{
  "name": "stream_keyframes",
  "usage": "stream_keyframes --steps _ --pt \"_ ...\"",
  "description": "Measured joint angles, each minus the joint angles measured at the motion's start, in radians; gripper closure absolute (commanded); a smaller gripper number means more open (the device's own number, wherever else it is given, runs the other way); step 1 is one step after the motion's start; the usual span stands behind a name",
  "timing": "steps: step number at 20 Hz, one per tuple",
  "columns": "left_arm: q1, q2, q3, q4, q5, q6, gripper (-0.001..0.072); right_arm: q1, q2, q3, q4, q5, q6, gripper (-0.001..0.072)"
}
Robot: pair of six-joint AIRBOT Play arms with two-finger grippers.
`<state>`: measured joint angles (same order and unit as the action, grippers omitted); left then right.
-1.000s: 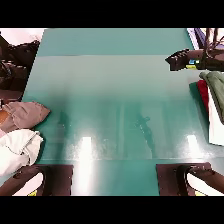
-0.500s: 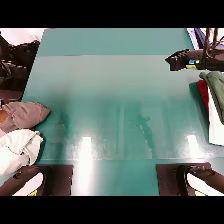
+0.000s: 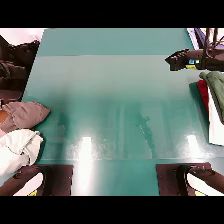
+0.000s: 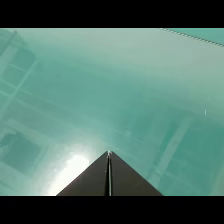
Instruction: Fold the shirts.
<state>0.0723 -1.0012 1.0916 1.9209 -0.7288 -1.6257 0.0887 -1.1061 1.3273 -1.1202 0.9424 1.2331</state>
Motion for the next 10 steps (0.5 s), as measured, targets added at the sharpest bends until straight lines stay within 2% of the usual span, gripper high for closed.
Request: stream_keyframes --steps 1,2,3,6,10 --pt "0.0 0.003 0.003 -0.02 -0.067 0.0 0.059 0.0 0.0 0.0 0.002 0.001 0.0 0.0696" --pt "0.0 0.005 0.004 -0.042 -0.144 0.0 0.0199 0.001 0.0 0.0 0.007 0.003 0.0 0.0696" --pt "0.0 0.007 -0.002 -0.061 -0.209 0.0 -0.0003 0.001 0.0 0.0 0.013 0.004 0.0 0.0696" --pt "0.0 0.009 -0.07 -0.108 -0.341 0.0 0.0003 0.002 0.001 0.0 0.024 0.015 0.001 0.0696" --pt "0.0 -0.001 -0.2 -0.098 -0.346 -0.019 0.0003 0.002 0.001 0.0 0.034 0.024 0.001 0.0696"
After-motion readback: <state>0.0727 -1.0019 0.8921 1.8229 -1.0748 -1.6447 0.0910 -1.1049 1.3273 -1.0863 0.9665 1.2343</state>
